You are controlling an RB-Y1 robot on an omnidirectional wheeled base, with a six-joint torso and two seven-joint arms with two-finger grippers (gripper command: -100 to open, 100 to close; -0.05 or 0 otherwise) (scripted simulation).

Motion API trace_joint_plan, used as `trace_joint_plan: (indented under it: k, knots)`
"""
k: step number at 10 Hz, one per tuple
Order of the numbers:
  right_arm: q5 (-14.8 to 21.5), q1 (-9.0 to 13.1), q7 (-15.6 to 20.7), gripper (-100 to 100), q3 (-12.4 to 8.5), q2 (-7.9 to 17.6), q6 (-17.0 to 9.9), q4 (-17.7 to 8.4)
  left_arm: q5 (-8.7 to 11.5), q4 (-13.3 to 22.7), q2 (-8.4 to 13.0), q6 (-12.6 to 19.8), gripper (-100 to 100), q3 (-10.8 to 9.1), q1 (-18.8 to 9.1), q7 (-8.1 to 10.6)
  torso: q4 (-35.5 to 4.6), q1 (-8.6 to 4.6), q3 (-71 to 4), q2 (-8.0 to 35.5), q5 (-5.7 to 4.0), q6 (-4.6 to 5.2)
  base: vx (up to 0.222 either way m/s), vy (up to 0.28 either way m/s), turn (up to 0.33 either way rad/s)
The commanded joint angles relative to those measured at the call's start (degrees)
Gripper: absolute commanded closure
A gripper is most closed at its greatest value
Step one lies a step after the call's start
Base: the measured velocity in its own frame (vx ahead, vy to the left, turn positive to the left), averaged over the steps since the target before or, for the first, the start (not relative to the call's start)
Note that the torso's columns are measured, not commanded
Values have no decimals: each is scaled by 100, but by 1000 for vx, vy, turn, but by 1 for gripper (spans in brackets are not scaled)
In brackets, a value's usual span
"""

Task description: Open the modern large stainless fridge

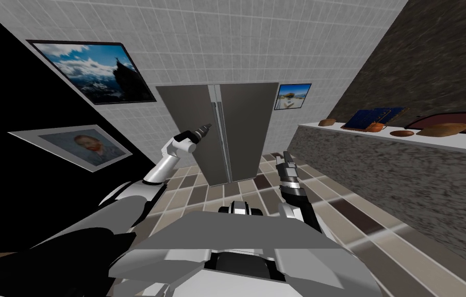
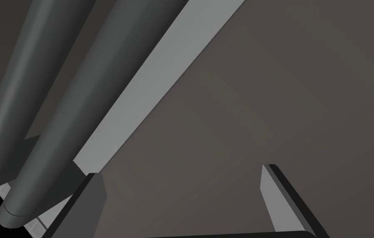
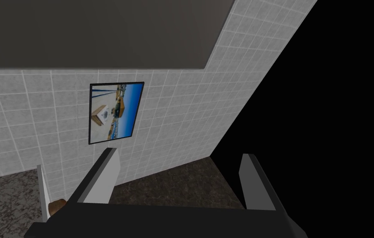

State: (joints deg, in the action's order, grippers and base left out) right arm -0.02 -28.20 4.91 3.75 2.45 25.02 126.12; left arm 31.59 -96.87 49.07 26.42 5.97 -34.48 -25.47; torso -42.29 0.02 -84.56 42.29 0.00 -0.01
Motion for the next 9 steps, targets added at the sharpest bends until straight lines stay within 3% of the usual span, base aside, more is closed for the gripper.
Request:
trace_joint_plan:
  k: [1,2,3,4,9]
  knots:
    - [0,0,0,0,0,0,0,0,206,263,175,245,-100,41,-378,-112,1,0,-1,-1,1,1,13,-61,-6]
    - [0,0,0,0,0,0,0,0,206,263,175,245,-100,41,-395,-112,1,2,0,0,1,1,6,-28,6]
    - [0,0,0,0,0,0,0,0,353,460,299,471,-100,64,-602,-202,0,9,1,2,4,1,16,-47,-23]
    - [0,0,0,0,0,0,0,0,353,460,299,471,-100,64,-692,-202,0,-1,-1,-2,1,1,11,-50,-11]
    - [0,0,0,0,0,0,0,0,759,1018,620,1103,-100,124,-1436,-456,-5,-33,-9,-8,-20,28,7,-71,-11]
